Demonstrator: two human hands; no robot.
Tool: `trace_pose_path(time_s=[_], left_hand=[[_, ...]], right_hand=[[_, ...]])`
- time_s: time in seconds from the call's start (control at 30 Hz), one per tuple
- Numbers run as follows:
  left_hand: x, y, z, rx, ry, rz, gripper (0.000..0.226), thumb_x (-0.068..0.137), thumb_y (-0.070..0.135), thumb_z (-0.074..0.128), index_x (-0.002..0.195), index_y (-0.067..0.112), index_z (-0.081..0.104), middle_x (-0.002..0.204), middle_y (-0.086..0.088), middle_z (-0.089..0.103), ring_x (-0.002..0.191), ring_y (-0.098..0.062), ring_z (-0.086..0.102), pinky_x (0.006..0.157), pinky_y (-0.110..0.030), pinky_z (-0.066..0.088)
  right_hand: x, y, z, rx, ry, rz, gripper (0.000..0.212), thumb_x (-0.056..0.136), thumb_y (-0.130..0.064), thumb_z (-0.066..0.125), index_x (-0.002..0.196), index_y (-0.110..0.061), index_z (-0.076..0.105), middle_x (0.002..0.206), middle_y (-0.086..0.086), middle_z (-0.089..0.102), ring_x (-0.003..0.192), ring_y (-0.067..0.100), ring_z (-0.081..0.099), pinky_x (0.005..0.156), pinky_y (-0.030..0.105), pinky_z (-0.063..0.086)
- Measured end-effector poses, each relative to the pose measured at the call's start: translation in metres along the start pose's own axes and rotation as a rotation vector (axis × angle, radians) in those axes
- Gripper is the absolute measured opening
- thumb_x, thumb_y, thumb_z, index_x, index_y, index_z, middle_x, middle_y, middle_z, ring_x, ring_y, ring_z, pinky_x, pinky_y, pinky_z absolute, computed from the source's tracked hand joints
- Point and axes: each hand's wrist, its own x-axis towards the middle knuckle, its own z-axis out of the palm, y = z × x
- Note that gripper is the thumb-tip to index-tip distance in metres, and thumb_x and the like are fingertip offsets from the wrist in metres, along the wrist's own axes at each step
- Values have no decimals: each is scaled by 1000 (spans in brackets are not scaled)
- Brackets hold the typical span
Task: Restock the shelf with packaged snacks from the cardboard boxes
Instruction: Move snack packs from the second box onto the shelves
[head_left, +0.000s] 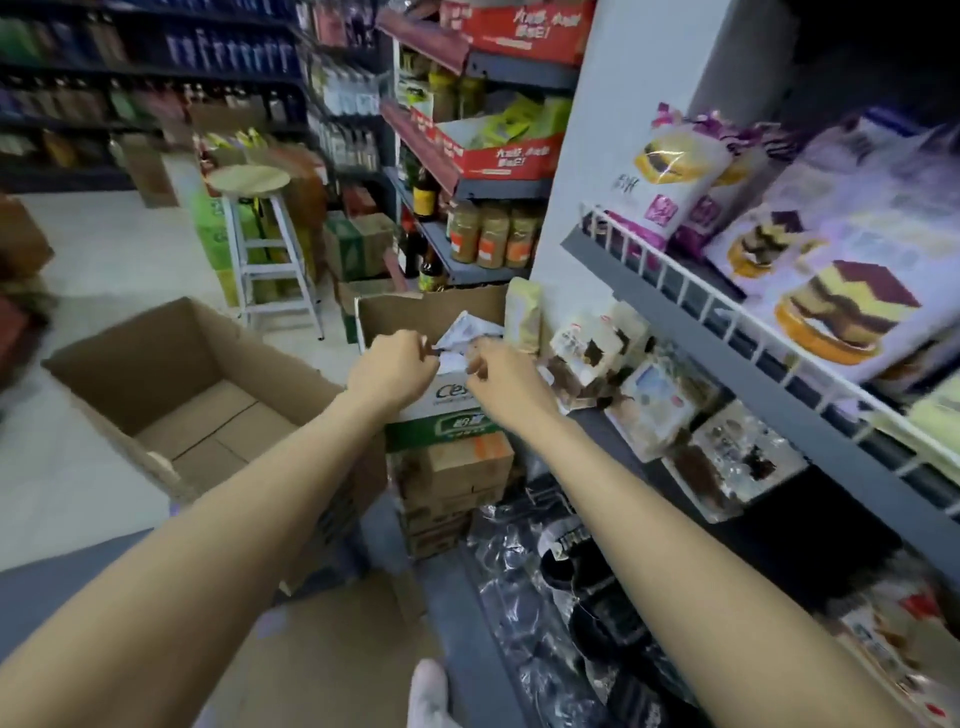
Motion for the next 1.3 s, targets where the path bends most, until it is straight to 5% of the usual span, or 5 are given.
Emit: trace_pose_path(time_s=[0.3,0.53,0.83,1.13,1.3], left_hand=[[220,-103,98,127,-227,-141,18,94,16,47,95,2,60,95,-16,65,82,-29,59,84,-40,51],[304,-141,159,225,-472,-145,42,92,8,50,131,-2,40,137,-22,40,125,-34,44,99,-35,38],[370,-174,213,380,-491,-245,61,97,18,42,148,9,10,147,-20,23,134,-38,28,106,-44,32],[382,-160,193,296,-409,-205,35,91,-5,47,125,-5,40,131,-20,50,123,-40,49,96,-42,44],[365,-139,151,149,-278,-190,32,92,-3,46,122,-9,39,125,-28,50,117,-44,51,91,-44,44]], right_hand=[[239,63,138,-41,-283,159,27,92,-20,52,105,0,65,108,18,61,101,36,59,84,37,50],[333,110,221,-151,-559,317,33,93,-22,50,120,-4,48,130,21,52,119,35,49,88,35,42],[381,141,300,-285,-703,433,105,73,-64,65,148,-14,12,143,24,24,131,44,31,102,50,37],[390,144,288,-242,-623,365,14,93,0,43,92,3,57,95,18,57,93,33,57,75,38,47],[374,146,229,245,-221,508,39,95,-9,44,59,-11,29,61,3,30,56,17,32,51,30,23]])
